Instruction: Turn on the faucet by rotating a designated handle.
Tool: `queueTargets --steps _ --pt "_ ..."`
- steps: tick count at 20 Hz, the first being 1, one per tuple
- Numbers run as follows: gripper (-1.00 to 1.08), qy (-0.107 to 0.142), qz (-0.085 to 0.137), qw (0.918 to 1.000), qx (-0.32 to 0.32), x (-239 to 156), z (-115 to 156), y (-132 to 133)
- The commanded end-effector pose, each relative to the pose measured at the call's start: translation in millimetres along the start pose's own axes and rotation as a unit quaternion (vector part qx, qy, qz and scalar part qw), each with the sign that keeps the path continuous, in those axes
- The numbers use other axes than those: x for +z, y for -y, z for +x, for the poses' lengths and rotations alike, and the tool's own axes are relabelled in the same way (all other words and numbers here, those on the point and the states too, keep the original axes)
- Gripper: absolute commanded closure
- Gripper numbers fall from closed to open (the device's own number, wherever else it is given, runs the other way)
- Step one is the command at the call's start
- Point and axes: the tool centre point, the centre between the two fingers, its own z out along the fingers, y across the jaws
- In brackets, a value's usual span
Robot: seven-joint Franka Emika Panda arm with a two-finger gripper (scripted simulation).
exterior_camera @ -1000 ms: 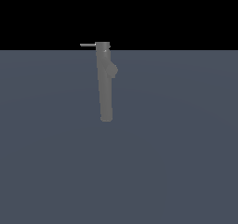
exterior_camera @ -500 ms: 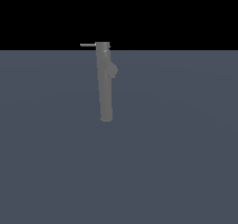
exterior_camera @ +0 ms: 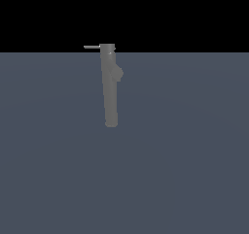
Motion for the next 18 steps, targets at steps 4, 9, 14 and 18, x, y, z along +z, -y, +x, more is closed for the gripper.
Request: queueTargets --steps 4,9,14,18 --pt "1.08 0.003 -0.004 0.9999 -0.012 21 45 8" --pt "1.08 0.006 -0.007 0.9997 -0.024 45 84 16" --pt "1.08 0.009 -0.008 0.9993 -0.035 75 121 26" --pt "1.08 0.012 -0.008 0.9989 -0.045 102 149 35"
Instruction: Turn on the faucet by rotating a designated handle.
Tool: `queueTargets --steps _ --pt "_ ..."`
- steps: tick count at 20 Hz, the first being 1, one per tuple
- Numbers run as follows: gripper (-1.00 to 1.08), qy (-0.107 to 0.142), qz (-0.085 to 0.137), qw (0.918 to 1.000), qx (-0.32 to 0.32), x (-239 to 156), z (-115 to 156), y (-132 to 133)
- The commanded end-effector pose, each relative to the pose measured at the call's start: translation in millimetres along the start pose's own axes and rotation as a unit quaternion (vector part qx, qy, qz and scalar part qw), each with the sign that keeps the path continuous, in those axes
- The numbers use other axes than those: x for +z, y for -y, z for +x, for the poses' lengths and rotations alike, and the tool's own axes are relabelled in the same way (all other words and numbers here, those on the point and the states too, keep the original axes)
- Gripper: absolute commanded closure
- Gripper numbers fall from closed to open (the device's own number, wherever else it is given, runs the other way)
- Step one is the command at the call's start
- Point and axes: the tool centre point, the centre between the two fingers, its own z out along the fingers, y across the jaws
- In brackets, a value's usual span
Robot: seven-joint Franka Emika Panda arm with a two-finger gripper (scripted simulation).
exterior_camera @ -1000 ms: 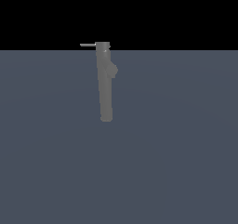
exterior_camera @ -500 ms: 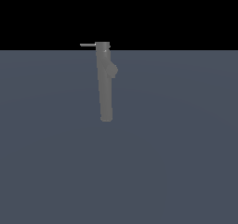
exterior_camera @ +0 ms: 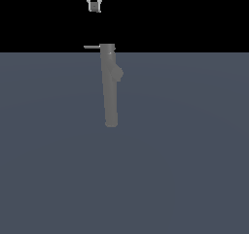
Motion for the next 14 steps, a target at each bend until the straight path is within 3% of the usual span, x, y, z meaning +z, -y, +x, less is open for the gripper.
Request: queueTargets --steps 1,14 --pt "1.08 0.001 0.0 1.0 -0.006 17 18 5" --pt "1.08 0.006 0.003 0.9997 -0.025 84 71 22"
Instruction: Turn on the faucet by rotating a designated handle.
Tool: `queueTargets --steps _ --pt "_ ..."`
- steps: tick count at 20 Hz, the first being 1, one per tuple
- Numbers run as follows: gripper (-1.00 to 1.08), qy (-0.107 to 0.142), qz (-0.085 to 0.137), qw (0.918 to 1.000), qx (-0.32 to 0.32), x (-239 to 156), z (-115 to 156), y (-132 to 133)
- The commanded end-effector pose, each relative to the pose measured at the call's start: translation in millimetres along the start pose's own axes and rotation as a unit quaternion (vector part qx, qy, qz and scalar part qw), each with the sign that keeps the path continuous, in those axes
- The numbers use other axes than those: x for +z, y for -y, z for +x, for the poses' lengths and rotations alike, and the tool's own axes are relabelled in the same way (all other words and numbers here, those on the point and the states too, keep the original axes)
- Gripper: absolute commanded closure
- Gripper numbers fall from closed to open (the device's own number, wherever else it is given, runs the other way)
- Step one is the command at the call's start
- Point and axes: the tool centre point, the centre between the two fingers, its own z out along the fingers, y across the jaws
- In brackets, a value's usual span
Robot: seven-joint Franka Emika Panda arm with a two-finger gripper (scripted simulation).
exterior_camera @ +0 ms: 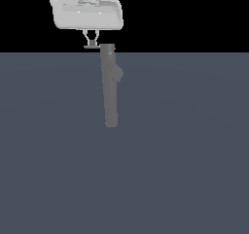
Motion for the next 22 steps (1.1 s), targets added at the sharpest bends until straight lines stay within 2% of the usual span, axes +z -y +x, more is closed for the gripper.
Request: queueTargets --steps 1,10,22 --pt "1.08 0.0 0.0 1.0 -0.002 7 6 2" --pt "1.08 0.0 0.001 1.0 -0.003 13 9 3" --pt "1.08 0.0 0.001 1.0 -0.003 13 -24 12"
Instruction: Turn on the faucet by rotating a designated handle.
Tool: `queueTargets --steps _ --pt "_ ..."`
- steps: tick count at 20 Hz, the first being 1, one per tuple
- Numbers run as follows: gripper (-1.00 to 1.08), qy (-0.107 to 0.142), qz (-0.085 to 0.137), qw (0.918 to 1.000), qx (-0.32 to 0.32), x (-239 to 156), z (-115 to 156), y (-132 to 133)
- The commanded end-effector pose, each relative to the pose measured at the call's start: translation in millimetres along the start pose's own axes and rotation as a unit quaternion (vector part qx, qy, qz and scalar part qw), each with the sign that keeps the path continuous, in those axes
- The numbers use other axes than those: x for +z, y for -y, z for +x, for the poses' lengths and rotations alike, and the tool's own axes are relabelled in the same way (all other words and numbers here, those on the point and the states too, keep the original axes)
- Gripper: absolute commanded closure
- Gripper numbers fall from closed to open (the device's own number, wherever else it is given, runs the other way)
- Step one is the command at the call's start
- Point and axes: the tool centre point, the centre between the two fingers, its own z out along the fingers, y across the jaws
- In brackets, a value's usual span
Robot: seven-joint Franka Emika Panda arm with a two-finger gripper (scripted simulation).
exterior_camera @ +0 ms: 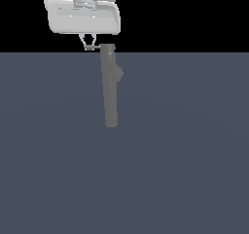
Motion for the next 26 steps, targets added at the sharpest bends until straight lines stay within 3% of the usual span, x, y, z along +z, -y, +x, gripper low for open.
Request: queueTargets --steps 1,6,22,26 --pt "1.08 0.001 0.0 1.0 0.0 0 -9 2" --pt "1.08 -0.004 0.0 1.0 0.0 0 -10 3" --pt "1.08 0.001 0.0 1.0 0.0 0 -60 -18" --pt "1.08 -0.003 0.0 1.0 -0.003 1 -56 -25"
